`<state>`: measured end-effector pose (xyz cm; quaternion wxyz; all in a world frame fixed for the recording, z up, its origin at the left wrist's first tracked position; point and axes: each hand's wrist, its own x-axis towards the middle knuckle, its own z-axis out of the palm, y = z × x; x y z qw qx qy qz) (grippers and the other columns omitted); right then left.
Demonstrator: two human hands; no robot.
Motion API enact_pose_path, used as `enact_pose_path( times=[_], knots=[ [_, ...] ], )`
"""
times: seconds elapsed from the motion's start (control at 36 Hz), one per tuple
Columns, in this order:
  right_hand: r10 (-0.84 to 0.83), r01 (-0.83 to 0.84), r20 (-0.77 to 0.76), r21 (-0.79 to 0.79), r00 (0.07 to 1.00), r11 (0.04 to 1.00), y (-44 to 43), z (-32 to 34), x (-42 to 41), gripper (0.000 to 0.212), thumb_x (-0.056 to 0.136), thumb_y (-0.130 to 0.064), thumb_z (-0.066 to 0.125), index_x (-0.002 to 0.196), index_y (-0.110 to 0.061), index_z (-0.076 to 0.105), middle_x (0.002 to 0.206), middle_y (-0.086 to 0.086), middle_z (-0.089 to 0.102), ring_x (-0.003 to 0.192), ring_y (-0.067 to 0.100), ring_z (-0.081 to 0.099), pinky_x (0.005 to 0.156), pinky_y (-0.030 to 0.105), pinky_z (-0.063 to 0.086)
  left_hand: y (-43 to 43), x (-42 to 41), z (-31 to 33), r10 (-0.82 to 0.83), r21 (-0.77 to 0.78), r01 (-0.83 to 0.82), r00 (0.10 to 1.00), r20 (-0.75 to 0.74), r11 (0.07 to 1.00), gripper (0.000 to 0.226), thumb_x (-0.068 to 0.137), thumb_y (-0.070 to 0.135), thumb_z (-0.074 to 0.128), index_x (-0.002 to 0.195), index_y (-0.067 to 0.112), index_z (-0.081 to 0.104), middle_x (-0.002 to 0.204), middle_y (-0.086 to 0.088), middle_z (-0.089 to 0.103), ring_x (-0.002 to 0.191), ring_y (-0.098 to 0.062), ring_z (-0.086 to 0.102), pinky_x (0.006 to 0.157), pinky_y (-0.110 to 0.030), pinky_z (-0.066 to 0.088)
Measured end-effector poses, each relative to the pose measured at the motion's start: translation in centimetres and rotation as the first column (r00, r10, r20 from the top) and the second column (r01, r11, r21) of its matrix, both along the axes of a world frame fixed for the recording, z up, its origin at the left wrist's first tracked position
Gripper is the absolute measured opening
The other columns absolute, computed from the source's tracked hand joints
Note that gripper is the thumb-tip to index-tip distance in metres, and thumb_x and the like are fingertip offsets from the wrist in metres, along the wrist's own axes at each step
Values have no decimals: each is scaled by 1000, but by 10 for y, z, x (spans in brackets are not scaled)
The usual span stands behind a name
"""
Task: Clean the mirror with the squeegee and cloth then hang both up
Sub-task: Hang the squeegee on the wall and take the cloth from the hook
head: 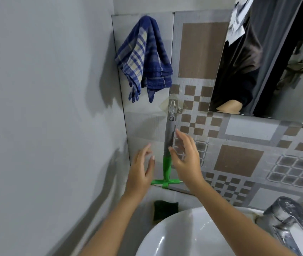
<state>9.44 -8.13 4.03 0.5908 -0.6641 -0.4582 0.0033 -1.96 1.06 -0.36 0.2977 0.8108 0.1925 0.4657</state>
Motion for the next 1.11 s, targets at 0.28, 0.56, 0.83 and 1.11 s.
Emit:
enact_pose_path(
  times=[0.28,0.56,0.83,1.11],
  knots=[
    [-35,-2,143,251,989,968,35,161,11,35,93,-14,53,128,-16,49,117,-5,50,110,4,50,94,19,43,45,5,234,86,341,-247,901,424,907,29,95,14,48,122,5,51,116,-3,48,111,-21,49,97,-25,39],
    [-50,39,142,81,989,996,69,209,21,20,91,-13,52,109,-12,61,96,5,65,86,18,62,71,23,49,89,27,277,67,580,20,990,-128,815,47,97,26,43,143,22,32,149,5,29,135,-11,30,107,-28,31],
    [-199,144,347,179,917,973,59,263,35,18,88,-3,52,92,-9,69,89,4,68,81,14,58,71,20,42,81,25,282,62,518,-2,993,-98,855,61,91,33,55,145,27,27,154,7,19,139,-10,22,109,-29,26],
    [-169,58,414,266,894,962,37,340,17,20,88,-2,54,92,-12,71,84,-5,64,75,4,56,64,-2,39,52,14,318,-246,331,208,966,76,920,58,79,32,72,123,25,34,124,5,46,116,-12,49,98,-25,45]
  ],
)
